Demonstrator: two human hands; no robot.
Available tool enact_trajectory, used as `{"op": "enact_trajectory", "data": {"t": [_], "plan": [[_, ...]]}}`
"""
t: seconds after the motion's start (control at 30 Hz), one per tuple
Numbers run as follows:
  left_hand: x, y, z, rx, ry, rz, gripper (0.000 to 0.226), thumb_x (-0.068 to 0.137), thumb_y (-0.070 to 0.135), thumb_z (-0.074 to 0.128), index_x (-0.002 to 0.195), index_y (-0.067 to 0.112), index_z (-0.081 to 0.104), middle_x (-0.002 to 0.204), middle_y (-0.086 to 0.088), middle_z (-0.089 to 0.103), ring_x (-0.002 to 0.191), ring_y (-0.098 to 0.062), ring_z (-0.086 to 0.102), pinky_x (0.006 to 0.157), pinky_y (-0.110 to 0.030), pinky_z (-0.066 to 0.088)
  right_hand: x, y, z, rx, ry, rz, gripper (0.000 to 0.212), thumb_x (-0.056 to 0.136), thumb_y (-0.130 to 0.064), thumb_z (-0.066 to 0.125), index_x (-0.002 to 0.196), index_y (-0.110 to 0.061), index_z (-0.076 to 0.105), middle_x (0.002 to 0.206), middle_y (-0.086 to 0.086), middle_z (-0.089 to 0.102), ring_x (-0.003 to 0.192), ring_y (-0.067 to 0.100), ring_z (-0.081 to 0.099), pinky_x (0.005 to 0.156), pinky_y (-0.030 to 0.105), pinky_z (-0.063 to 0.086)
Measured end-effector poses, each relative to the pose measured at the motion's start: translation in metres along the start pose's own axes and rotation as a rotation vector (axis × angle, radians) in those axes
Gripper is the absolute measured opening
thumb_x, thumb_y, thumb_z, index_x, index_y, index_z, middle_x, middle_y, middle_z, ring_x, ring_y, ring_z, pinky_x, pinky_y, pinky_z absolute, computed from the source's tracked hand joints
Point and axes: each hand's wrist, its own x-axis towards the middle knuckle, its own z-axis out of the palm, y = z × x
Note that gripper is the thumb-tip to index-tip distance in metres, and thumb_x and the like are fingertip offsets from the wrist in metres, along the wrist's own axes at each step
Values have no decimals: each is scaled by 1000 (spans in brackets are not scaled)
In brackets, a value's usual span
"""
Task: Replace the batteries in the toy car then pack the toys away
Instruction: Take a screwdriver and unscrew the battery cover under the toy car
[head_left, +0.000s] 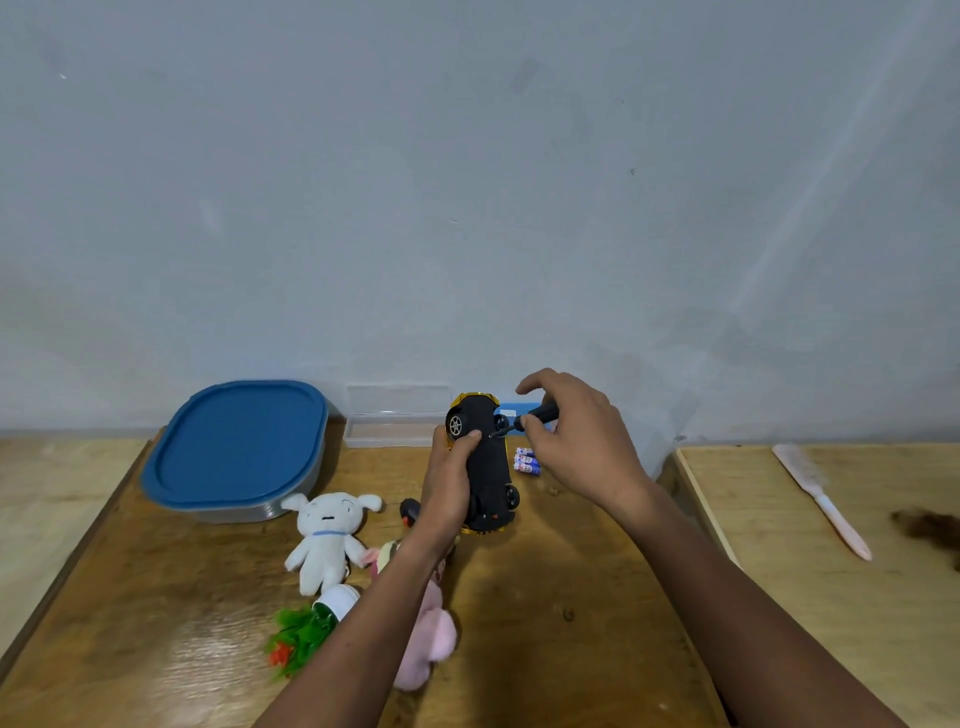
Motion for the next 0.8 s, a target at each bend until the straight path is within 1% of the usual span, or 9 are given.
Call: {"op": "enact_trajectory", "data": {"t": [0.07,0.17,0.3,0.4,0.5,0.57,0.63,0.7,0.8], "plan": [[-1,0,2,4,-5,-9,35,87,38,59,114,16,53,101,-17,63,81,-29,67,72,-50,56,0,-1,0,-87,27,34,17,92,-39,59,108,-34,61,91,-11,68,85,10,61,72,31,50],[-2,0,3,0,-6,-7,34,87,38,58,113,17,53,100,-16,63,81,-31,67,73,-54,56,1,0,-1,-153,66,54,24,97,-50,48,100,-32,62,74,-9,71,72,13,58,69,31,44],[-2,0,3,-3,-2,-11,36,83,40,59,110,18,53,99,-14,63,82,-30,67,74,-55,56,1,1,-1,-82,70,52,13,97,-38,53,104,-34,63,63,-8,67,68,9,61,71,30,46],[-2,0,2,-22,-3,-14,36,82,39,60,111,18,54,100,-14,63,84,-30,67,75,-53,56,0,-1,-1,13,45,40,25,93,-28,59,116,-36,60,73,-12,63,72,4,61,70,28,49],[-2,-2,2,-22,-4,-13,36,82,39,60,110,17,54,99,-13,63,85,-30,66,76,-55,55,-1,-3,-1,20,2,-6,34,90,-23,62,120,-36,58,87,-17,56,76,1,57,70,27,48],[-2,-3,2,-14,-7,-19,36,82,40,61,109,17,54,99,-14,63,85,-31,66,77,-57,55,-1,-2,0,-23,1,11,28,89,-27,61,116,-37,59,89,-16,58,81,4,59,70,29,50],[-4,-3,2,-7,-6,-23,37,83,40,60,111,17,54,100,-15,63,86,-31,66,76,-54,56,1,-1,0,-103,31,44,17,93,-39,56,108,-34,63,85,-13,68,84,12,62,71,31,50],[-5,-3,1,-1,-4,-22,39,83,41,59,114,18,54,103,-16,63,89,-31,67,76,-51,56,1,0,1,-149,57,41,26,98,-48,48,100,-31,67,76,-8,72,80,15,65,73,31,47],[-4,-3,1,-5,0,-25,38,83,41,60,113,19,54,106,-17,63,91,-32,67,77,-53,56,1,2,2,-127,79,30,21,99,-43,49,104,-33,66,67,-6,70,76,14,64,72,32,49]]}}
